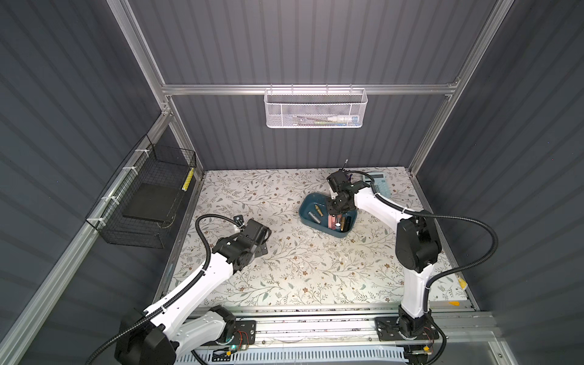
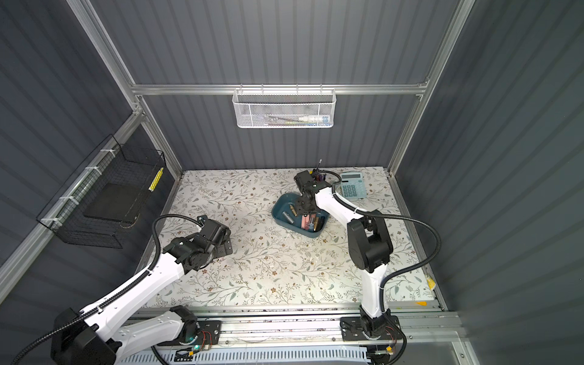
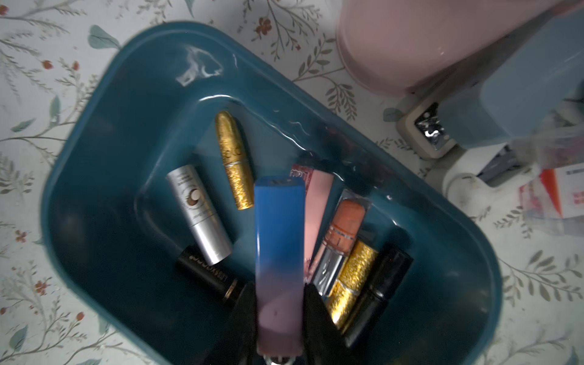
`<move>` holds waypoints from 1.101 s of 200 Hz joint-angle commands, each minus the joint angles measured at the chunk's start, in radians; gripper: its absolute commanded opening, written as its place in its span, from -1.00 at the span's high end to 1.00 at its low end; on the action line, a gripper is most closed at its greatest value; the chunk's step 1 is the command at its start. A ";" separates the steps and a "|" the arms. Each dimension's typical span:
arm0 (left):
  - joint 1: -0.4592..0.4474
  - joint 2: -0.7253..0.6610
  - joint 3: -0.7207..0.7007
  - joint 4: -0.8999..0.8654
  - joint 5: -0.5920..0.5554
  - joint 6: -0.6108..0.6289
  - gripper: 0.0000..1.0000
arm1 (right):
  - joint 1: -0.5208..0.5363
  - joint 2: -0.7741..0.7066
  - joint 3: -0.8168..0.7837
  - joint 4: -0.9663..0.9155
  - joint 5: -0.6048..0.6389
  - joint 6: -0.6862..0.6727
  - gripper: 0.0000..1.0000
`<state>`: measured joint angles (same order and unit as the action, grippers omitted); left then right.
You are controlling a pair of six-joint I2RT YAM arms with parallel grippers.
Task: Put the lipstick into the storage box
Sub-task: Place the lipstick in the storage box.
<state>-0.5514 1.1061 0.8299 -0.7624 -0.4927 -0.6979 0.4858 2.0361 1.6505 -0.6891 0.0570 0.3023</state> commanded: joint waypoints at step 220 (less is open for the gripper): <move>0.136 0.269 -0.020 0.243 0.207 0.155 -1.00 | 0.025 -0.226 -0.124 0.015 -0.017 0.003 0.18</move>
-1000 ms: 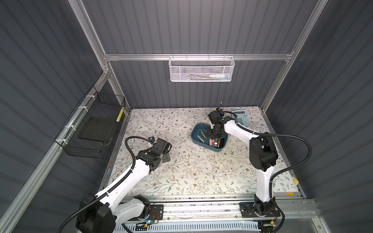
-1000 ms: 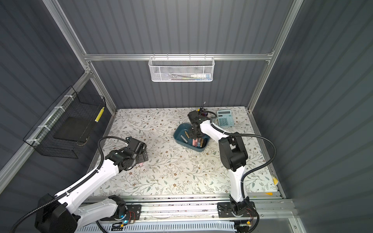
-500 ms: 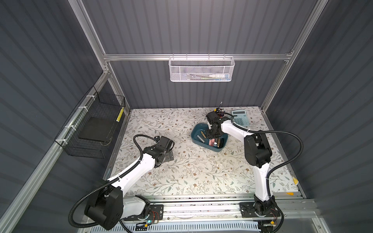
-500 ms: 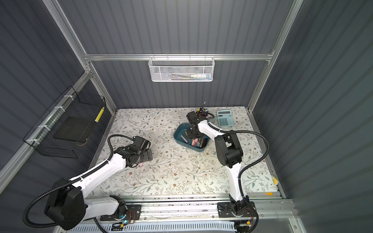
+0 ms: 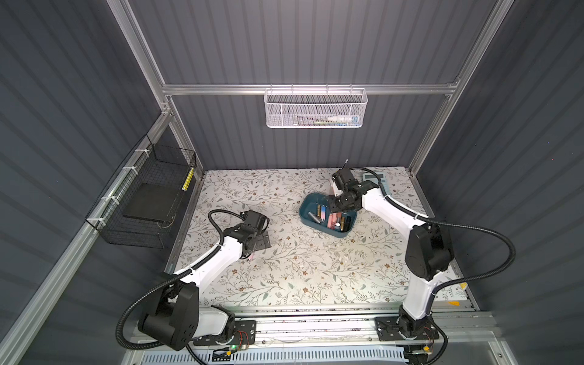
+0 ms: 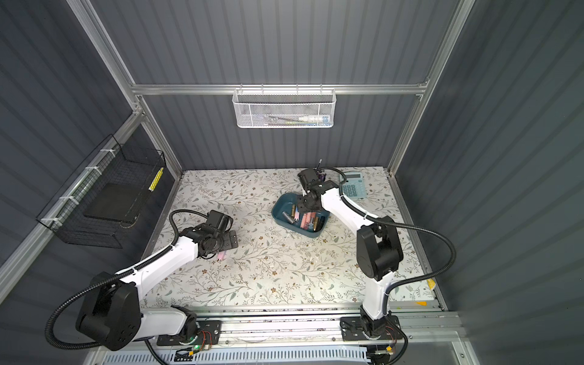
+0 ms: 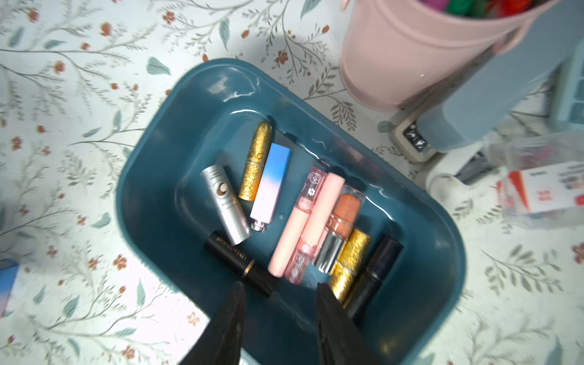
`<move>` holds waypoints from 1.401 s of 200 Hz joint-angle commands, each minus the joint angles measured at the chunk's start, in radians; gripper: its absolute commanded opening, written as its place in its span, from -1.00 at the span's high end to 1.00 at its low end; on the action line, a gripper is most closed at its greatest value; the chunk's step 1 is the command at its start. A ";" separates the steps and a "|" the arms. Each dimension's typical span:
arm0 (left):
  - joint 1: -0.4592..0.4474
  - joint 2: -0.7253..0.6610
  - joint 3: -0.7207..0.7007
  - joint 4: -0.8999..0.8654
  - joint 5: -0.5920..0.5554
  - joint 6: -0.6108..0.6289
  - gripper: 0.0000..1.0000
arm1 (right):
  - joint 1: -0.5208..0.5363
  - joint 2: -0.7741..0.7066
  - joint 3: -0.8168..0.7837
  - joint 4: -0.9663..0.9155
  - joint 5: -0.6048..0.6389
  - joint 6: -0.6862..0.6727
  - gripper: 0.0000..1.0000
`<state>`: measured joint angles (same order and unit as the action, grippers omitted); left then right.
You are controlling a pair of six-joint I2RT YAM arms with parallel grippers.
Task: Put the lipstick into the storage box
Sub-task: Place the lipstick in the storage box, then pick up the lipstick at the center of the board.
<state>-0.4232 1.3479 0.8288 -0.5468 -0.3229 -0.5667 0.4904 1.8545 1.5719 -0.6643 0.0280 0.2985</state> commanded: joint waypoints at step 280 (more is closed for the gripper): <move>0.049 0.152 -0.056 0.056 0.159 0.020 0.50 | 0.090 -0.279 -0.270 0.014 0.052 0.039 0.21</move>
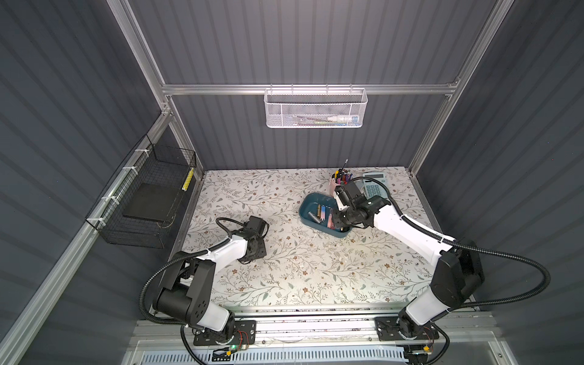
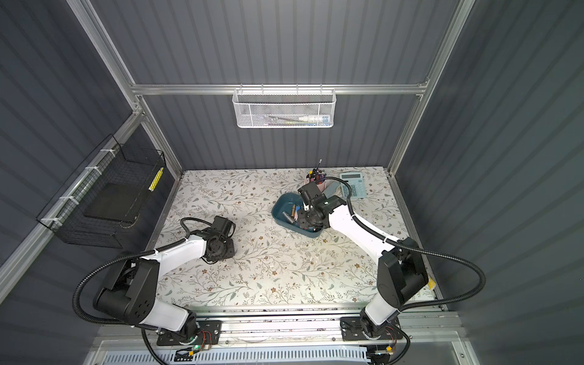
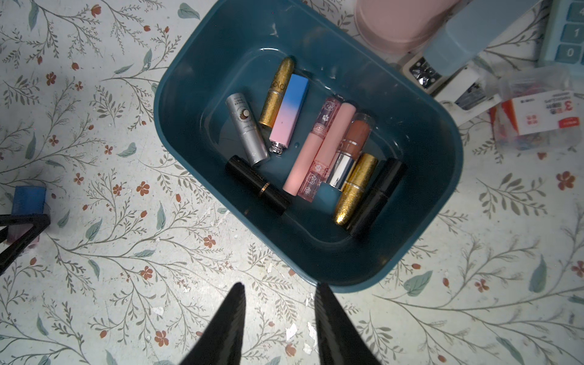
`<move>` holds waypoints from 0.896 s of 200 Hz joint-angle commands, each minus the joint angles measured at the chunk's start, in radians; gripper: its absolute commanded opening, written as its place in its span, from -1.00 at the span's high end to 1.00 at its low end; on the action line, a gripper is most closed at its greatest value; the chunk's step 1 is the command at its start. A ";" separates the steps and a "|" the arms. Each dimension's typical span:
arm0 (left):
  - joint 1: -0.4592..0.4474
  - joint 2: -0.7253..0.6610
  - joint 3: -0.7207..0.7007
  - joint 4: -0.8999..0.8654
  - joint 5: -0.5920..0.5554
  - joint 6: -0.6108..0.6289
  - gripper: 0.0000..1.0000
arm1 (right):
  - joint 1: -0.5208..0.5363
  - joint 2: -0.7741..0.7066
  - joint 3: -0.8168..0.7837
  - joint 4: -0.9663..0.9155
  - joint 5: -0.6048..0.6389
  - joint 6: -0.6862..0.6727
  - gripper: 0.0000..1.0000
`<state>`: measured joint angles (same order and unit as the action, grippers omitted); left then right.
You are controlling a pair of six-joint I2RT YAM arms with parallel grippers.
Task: Put the lipstick into the storage box
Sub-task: Pick up the lipstick at the center of the board.
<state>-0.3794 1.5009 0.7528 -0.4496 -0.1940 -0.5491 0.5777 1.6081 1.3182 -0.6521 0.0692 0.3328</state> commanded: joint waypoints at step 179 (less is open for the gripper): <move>-0.100 0.079 0.487 -0.140 0.061 -0.029 0.61 | -0.003 -0.172 -0.186 0.026 0.050 0.016 0.21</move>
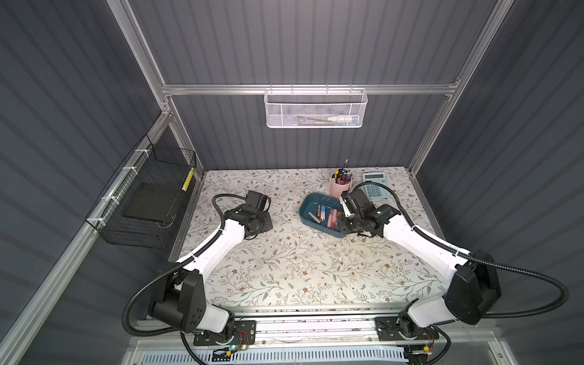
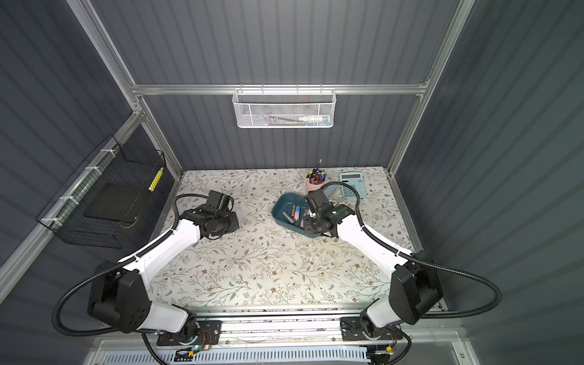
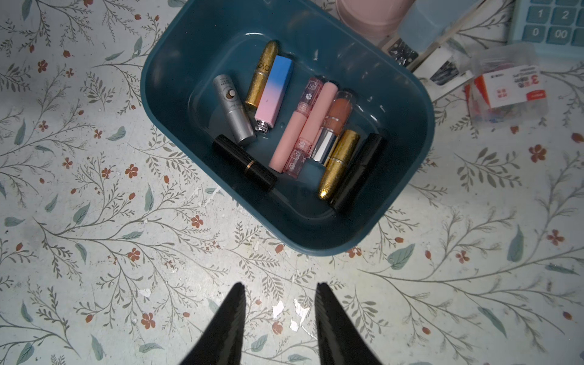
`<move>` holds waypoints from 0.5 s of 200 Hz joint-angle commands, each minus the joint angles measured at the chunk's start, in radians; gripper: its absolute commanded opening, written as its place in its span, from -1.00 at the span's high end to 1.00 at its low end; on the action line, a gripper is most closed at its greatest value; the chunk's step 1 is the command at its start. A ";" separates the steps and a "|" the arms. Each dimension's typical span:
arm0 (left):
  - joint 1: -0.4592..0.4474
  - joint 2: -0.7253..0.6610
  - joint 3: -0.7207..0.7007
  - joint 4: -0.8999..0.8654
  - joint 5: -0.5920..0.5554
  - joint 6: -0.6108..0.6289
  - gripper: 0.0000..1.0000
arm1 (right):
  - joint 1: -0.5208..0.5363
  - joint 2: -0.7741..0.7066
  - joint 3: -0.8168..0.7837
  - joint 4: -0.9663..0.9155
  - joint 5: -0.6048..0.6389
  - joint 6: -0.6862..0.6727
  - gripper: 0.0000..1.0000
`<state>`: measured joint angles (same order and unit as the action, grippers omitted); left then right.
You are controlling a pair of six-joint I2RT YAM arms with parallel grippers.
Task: Put the lipstick into the storage box
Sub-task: Pick up the lipstick at the center of the board, then place the lipstick in the storage box.
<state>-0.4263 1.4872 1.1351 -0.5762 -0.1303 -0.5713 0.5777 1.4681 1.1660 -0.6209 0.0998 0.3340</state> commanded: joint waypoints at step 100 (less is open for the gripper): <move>-0.178 0.523 0.596 -0.011 0.056 0.049 0.59 | -0.014 -0.091 -0.109 0.002 0.023 0.020 0.20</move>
<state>-0.5953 1.9583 1.6669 -0.5823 -0.1215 -0.5476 0.5713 1.3918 1.0748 -0.6167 0.1051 0.3443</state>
